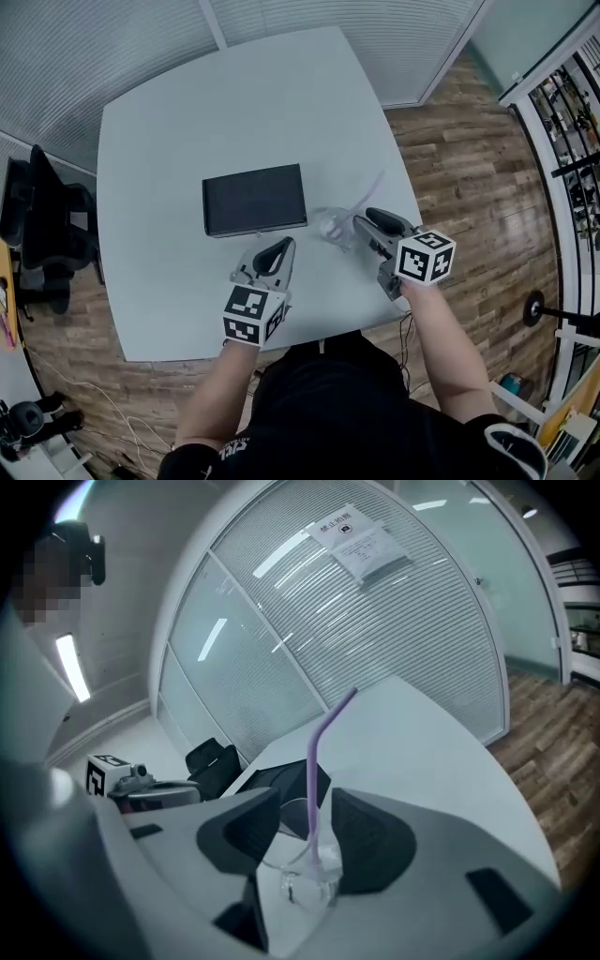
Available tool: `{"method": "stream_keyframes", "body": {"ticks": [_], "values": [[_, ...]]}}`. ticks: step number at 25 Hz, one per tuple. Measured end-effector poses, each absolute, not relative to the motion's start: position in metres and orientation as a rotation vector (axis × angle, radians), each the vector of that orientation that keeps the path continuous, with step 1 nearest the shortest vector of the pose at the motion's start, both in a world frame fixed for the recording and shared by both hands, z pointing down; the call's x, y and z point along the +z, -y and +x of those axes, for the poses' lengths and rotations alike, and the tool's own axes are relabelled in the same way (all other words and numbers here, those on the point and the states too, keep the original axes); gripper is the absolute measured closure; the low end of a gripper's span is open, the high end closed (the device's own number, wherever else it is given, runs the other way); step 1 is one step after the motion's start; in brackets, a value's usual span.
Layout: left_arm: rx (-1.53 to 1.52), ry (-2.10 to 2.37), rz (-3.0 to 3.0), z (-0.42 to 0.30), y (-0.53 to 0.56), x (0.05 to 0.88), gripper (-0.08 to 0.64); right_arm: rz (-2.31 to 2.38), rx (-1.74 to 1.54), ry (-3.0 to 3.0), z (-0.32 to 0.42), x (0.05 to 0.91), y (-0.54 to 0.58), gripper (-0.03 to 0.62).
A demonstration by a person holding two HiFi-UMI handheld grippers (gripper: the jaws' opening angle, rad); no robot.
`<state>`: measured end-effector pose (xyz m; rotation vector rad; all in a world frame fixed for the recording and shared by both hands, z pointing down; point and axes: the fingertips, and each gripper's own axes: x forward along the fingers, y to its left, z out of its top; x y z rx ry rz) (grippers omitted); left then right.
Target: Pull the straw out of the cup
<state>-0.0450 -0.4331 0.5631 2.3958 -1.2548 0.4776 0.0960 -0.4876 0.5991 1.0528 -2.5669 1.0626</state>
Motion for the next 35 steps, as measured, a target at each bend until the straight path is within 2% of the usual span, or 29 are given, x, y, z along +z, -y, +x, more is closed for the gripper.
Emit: {"method": "stream_keyframes", "body": {"ticks": [9,15,35], "values": [[0.483,1.27,2.353,-0.056,0.434,0.577,0.549,1.0,1.094,2.561,0.076,0.614,0.505,0.422],[0.475,1.279,2.345,-0.062,0.436,0.577,0.549,0.994,1.078,2.551,0.068,0.618,0.51,0.546],[0.324,1.338,2.441,-0.082,0.411,0.514,0.549,1.043,0.669,2.693,0.07,0.497,0.47,0.555]]}}
